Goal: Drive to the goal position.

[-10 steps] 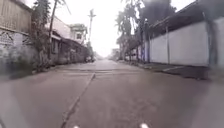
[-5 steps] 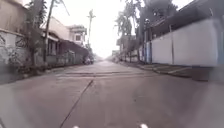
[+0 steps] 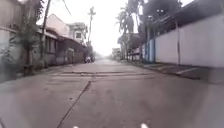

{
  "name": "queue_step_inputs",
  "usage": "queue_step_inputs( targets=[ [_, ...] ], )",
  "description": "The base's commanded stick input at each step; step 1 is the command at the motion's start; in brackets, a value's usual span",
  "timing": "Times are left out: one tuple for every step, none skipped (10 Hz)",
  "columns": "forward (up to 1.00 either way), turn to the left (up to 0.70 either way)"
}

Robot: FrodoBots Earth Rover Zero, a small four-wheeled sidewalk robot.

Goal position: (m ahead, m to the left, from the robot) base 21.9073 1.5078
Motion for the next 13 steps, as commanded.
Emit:
queue_step_inputs(
  targets=[
    [1.00,0.01],
    [1.00,0.01],
    [1.00,0.01],
    [1.00,0.01],
    [1.00,0.01],
    [1.00,0.01],
    [1.00,0.01],
    [1.00,0.01],
    [1.00,0.01],
    [1.00,0.01],
    [1.00,-0.04],
    [1.00,-0.22],
    [1.00,-0.30]
  ],
)
